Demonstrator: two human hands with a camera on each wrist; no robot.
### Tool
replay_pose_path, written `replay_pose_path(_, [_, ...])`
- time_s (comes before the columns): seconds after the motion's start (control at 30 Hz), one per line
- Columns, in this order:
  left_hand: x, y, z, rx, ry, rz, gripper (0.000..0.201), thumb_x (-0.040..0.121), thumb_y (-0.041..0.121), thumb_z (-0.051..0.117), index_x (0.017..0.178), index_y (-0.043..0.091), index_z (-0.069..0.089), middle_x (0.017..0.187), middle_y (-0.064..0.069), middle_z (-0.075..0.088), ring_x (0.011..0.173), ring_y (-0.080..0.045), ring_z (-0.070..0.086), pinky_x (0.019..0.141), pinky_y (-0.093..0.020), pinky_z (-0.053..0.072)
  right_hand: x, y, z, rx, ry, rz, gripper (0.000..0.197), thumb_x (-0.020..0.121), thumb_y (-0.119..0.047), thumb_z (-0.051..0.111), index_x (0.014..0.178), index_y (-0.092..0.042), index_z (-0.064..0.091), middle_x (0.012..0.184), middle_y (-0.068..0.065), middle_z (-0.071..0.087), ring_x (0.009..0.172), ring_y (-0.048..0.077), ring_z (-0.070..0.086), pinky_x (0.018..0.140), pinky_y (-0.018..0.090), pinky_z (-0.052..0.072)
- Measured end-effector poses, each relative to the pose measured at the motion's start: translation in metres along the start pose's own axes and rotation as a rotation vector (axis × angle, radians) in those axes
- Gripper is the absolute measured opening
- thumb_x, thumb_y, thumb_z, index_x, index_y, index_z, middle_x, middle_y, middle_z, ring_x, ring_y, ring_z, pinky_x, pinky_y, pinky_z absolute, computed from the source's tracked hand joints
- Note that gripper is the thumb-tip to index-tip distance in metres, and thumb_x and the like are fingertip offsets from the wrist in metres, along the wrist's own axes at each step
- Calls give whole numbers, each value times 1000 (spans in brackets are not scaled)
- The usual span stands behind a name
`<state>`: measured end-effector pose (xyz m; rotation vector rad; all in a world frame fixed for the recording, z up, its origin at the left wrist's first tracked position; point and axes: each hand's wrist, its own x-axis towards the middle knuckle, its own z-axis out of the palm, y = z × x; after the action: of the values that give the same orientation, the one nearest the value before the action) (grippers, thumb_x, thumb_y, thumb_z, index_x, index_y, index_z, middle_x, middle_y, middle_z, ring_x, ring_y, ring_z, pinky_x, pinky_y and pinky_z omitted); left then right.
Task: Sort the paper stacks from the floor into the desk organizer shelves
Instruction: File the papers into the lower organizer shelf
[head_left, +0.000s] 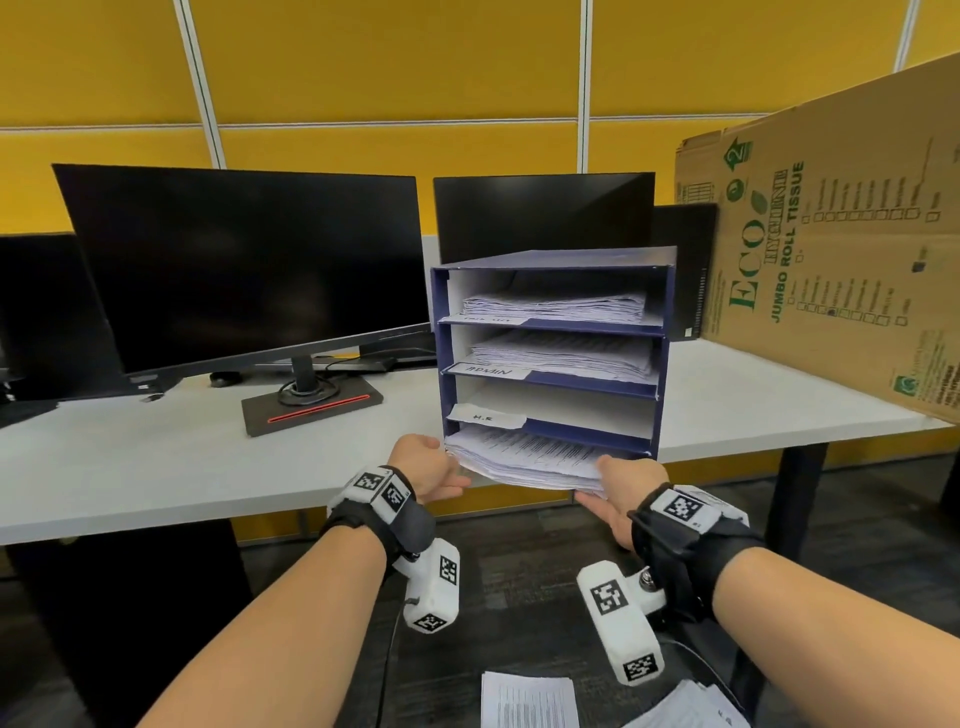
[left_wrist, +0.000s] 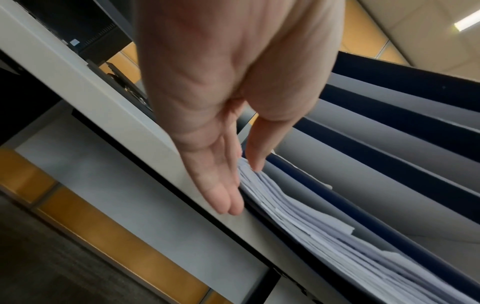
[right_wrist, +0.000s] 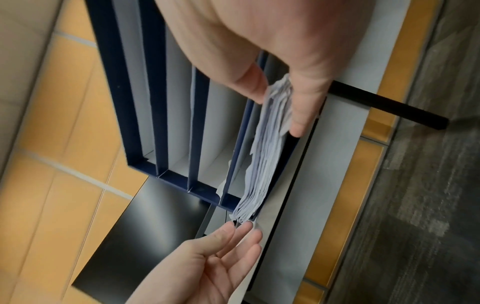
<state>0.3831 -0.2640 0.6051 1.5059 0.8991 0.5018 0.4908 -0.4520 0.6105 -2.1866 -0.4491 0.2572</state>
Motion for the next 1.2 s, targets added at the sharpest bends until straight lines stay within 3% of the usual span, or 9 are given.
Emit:
replay_pose_path(0.07, [-5,-2,0,101,18,3,38,92,-4,57,129,-1,48,111,-24,65,83,-30,71,70,-37,61,-5,-1,-4,-73,-75,-23,36,97,-33,49,120,-6,54,108,8,63,104,24,60,89,30,51])
replay_pose_path(0.13, [-10,-4,1,241,31,34,22,92,2,59,114,3,59,105,-18,68,75,-23,70,64,-31,60,-11,-5,-13,-164,-95,-83,31,98,-22,47,122,-2,53,92,6,58,105,26,59,94,32,48])
replay_pose_path(0.27, [-13,-9,7,447,145,127,10,91,11,63,101,7,65,93,-10,68,73,-20,69,63,-28,60,-25,-10,-25,-498,-216,-115,17,93,-15,51,95,1,57,66,2,43,71,23,54,62,25,43])
replay_pose_path(0.33, [-15,-8,8,463,151,137,5,91,7,62,95,8,64,95,-11,68,76,-22,69,64,-29,59,-20,-5,-23,-623,-129,-197,10,89,-12,54,80,-6,52,71,4,50,65,18,52,54,23,42])
replay_pose_path(0.43, [-11,-7,8,509,184,191,15,87,2,62,82,17,62,103,-13,68,93,-29,67,83,-36,58,-14,1,-20,-699,-82,-295,14,89,-16,56,102,-10,56,101,8,62,85,21,61,75,28,52])
replay_pose_path(0.53, [-7,-6,7,606,226,284,14,86,8,67,98,16,68,107,-10,67,96,-26,64,84,-29,52,-9,2,-16,-710,-95,-428,35,87,-26,64,119,-19,55,121,2,55,103,20,58,90,33,51])
replay_pose_path(0.67, [-3,-1,1,785,230,371,27,83,15,75,106,23,65,108,-5,65,94,-23,62,84,-32,52,-4,3,-10,-805,-134,-590,55,82,-40,69,132,-32,47,132,-6,44,114,19,52,94,37,48])
replay_pose_path(0.87, [6,3,-2,1215,206,613,41,82,25,76,121,27,64,121,3,56,102,-20,59,85,-31,48,1,5,-7,-1059,-62,-773,49,82,-49,65,124,-26,53,119,-3,51,112,20,43,83,36,45])
replay_pose_path(1.2, [26,2,11,1337,140,655,19,93,32,60,104,22,72,105,-3,68,96,-24,62,75,-29,46,11,4,-4,-1078,-38,-620,20,93,-24,55,111,-17,60,109,5,59,95,25,63,82,37,52])
